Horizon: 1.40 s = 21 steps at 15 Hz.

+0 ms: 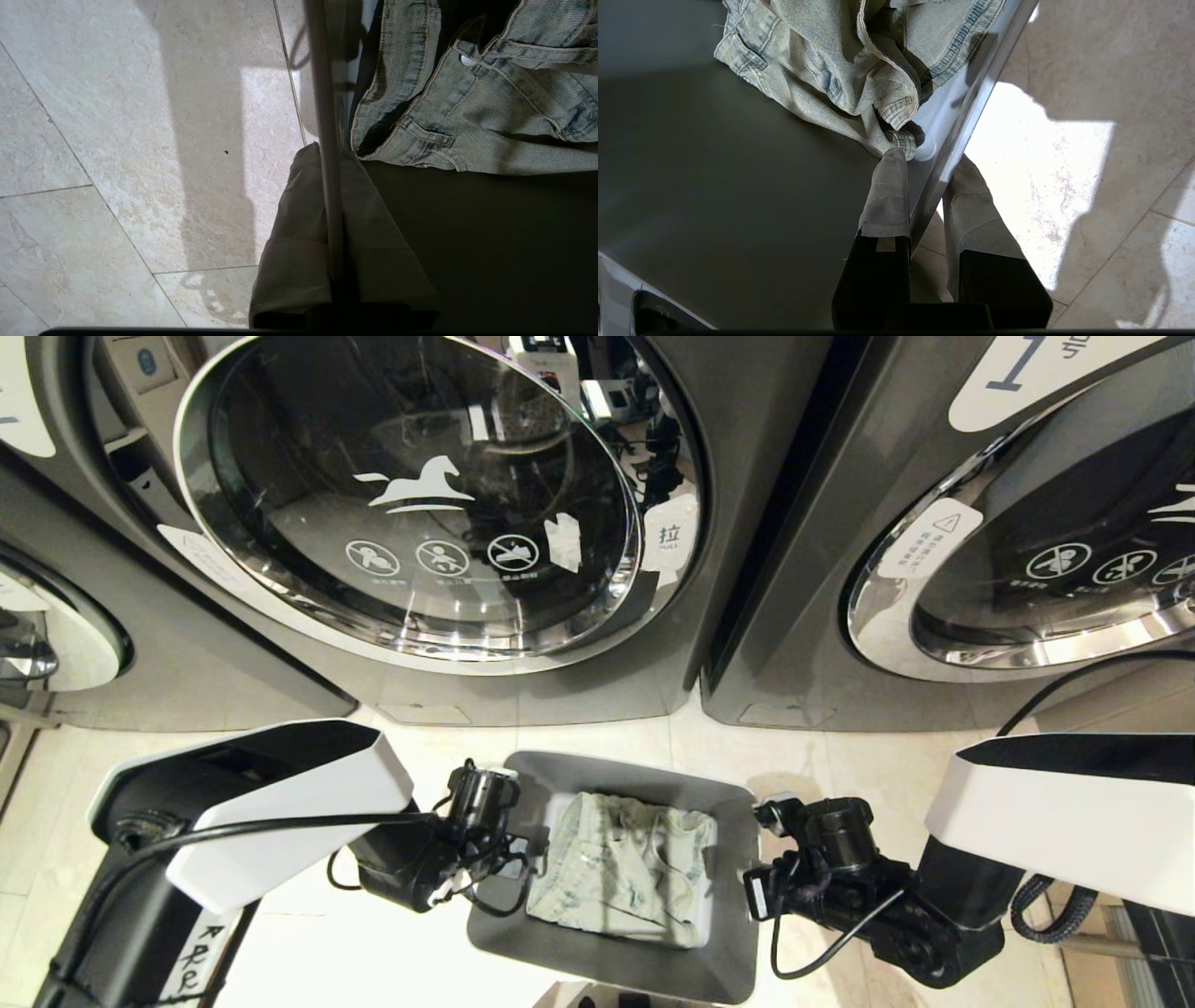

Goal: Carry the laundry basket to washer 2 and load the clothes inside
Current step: Pick up the clothes basket and put it beside the washing machine

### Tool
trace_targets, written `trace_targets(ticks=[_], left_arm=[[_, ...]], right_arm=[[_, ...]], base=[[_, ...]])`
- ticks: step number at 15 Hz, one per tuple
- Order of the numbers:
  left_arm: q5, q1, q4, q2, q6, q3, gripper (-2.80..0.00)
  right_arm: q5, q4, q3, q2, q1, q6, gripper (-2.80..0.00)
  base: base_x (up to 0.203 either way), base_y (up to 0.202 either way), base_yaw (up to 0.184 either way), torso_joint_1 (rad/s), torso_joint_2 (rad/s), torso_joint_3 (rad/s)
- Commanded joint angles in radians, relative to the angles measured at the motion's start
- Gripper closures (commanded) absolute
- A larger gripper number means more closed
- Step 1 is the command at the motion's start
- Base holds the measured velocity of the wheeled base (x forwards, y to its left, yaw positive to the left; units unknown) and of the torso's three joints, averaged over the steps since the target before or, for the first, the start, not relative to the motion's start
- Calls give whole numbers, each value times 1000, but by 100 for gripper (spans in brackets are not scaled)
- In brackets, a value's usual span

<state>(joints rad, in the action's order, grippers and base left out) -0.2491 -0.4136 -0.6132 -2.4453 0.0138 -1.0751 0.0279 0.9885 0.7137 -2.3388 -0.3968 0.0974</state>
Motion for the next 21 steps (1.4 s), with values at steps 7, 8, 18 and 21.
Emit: trace_targets(ticks=[7, 8, 18, 21], left_arm=[[-1, 1, 4, 0, 2, -3, 0], [-1, 1, 6, 0, 2, -3, 0], [-1, 1, 20, 0, 5, -3, -280], [-1, 1, 20, 2, 5, -3, -280]], right_arm=[[-2, -56, 35, -11, 0, -12, 0], [-2, -59, 31, -9, 0, -33, 0], [-2, -60, 30, -10, 6, -93, -280], [-2, -60, 29, -10, 6, -89, -280]], base=[[0, 0, 0, 0, 0, 0], [0, 0, 0, 0, 0, 0], [0, 0, 0, 0, 0, 0], [0, 0, 0, 0, 0, 0]])
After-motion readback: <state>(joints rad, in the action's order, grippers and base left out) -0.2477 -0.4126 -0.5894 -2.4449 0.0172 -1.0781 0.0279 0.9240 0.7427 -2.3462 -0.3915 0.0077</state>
